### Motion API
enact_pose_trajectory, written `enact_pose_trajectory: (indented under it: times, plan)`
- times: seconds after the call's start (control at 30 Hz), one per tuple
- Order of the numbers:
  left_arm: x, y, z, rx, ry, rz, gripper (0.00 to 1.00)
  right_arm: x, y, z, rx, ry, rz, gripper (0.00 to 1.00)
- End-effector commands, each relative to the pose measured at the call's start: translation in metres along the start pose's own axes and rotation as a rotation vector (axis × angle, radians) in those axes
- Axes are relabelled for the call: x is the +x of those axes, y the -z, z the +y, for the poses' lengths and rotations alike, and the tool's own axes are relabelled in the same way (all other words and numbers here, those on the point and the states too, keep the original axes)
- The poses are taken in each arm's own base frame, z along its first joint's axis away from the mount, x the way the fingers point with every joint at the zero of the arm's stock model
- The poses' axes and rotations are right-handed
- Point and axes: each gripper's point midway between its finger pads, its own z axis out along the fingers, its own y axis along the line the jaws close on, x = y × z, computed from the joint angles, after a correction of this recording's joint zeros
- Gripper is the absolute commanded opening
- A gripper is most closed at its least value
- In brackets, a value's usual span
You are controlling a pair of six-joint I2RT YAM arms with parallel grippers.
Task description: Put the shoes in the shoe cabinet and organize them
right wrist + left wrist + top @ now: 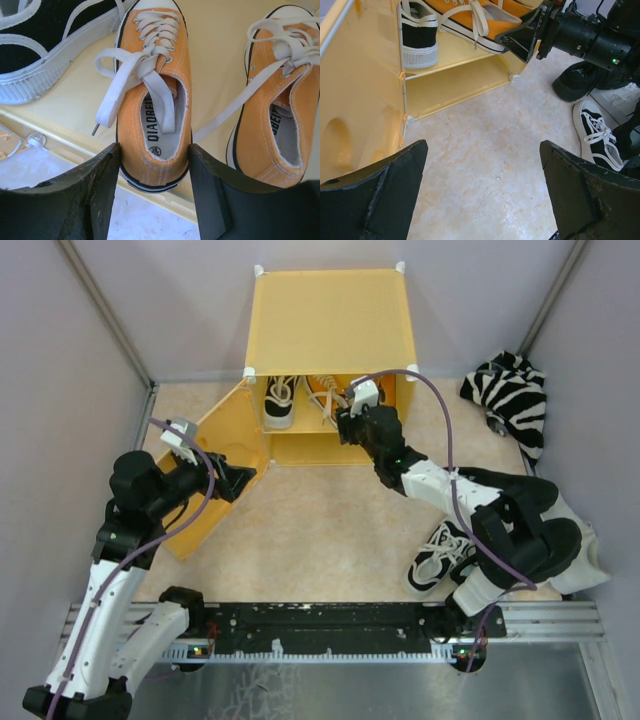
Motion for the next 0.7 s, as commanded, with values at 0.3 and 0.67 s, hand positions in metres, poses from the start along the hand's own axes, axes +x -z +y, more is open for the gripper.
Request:
enact_pose_trajectory:
  times: [0.3, 0.67]
  plan:
    - [-0.001, 0.002, -0.002, 0.003, -0.021, -0.010, 0.99, -0.028, -0.012, -0.009, 0.048, -0.049, -0.069, 0.00]
    - [0.000, 0.000, 0.000, -0.002, -0.018, -0.005, 0.99, -0.083, 0.014, -0.069, 0.396, -0.316, -0.431, 0.00]
